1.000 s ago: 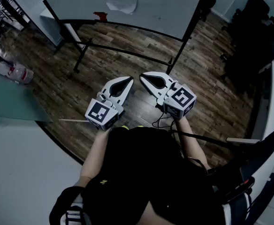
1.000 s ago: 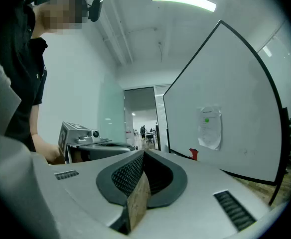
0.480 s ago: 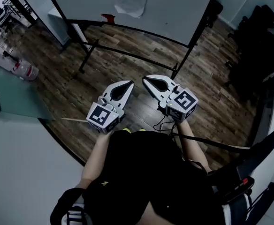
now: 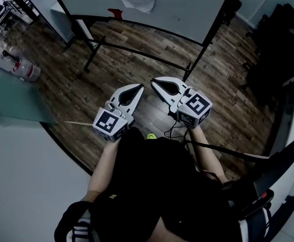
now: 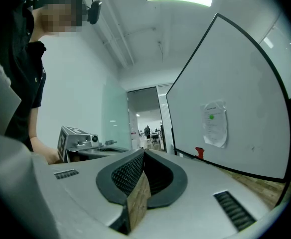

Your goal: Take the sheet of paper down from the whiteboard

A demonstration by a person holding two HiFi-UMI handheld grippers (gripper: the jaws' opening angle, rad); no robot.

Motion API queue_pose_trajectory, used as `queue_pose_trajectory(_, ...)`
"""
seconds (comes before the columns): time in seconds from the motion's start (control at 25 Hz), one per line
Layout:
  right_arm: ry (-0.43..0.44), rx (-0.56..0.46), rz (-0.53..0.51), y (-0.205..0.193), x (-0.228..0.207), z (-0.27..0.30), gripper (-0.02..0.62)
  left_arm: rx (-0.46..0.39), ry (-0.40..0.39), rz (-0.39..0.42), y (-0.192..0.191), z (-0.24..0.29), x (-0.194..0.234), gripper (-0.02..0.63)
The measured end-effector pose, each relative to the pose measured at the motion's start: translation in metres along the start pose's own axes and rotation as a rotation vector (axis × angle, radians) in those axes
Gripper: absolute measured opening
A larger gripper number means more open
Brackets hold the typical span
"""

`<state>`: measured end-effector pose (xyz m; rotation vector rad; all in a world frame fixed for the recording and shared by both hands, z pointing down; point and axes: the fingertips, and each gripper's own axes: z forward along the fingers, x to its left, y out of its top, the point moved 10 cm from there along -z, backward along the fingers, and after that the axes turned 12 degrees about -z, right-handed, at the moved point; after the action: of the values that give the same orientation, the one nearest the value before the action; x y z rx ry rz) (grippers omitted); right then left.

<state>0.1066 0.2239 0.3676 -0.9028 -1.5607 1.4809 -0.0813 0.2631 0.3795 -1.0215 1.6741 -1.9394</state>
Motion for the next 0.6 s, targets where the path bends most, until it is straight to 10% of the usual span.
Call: queue_pose_trajectory(0.6, -0.017, 0.025, 0.000, -0.010, -0.022, 0.020, 0.005, -0.015, 0.001, 0.007, 0.006, 0.019, 0.027, 0.020)
